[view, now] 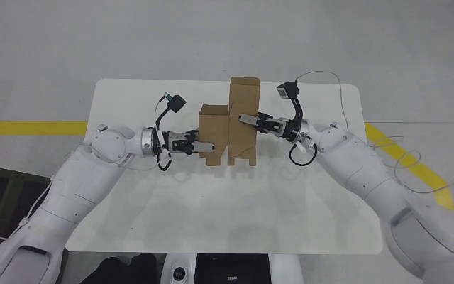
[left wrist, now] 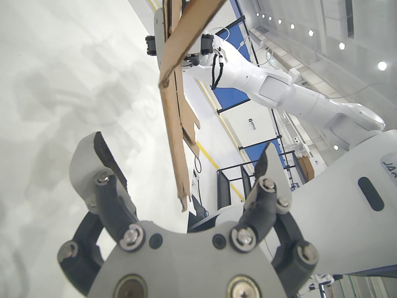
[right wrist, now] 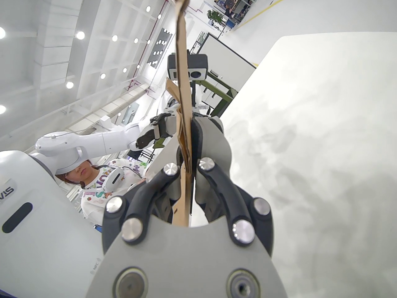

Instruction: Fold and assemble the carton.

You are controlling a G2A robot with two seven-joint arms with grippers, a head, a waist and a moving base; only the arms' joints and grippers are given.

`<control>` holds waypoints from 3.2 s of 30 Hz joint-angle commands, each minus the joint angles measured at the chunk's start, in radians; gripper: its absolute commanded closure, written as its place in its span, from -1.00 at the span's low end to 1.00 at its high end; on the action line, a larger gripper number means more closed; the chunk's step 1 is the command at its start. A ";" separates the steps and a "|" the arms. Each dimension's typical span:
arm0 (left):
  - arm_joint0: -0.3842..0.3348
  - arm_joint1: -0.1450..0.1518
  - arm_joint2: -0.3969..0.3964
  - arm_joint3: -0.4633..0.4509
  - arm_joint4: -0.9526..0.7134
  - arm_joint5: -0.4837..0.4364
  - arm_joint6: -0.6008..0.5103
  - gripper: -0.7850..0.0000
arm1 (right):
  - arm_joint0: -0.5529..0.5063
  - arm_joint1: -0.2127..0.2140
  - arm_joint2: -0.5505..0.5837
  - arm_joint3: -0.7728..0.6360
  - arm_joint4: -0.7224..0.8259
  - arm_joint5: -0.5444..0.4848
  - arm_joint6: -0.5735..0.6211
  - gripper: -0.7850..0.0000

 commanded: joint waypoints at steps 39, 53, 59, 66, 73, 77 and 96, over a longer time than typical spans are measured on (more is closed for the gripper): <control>-0.113 -0.034 -0.015 0.168 -0.048 0.247 -0.396 1.00 | -0.069 0.036 0.239 -0.018 -0.097 0.174 0.243 -1.00; -0.110 -0.032 0.069 0.120 -0.143 0.326 -0.525 1.00 | -0.250 0.182 0.386 -0.326 -0.060 0.390 0.459 -1.00; -0.119 -0.032 0.110 0.113 -0.167 0.329 -0.525 1.00 | -0.285 0.200 0.399 -0.380 -0.069 0.422 0.491 -1.00; -0.125 -0.032 0.137 0.100 -0.203 0.333 -0.525 1.00 | -0.282 0.193 0.378 -0.376 -0.087 0.404 0.473 -0.44; -0.127 -0.025 0.152 0.092 -0.216 0.330 -0.525 1.00 | -0.267 0.186 0.359 -0.359 -0.092 0.392 0.461 0.51; -0.132 -0.022 0.158 0.094 -0.221 0.328 -0.525 1.00 | -0.264 0.184 0.351 -0.361 -0.082 0.390 0.458 0.87; -0.120 -0.013 0.052 0.119 -0.210 0.290 -0.277 -1.00 | -0.255 0.169 0.361 -0.270 -0.067 0.287 0.356 1.00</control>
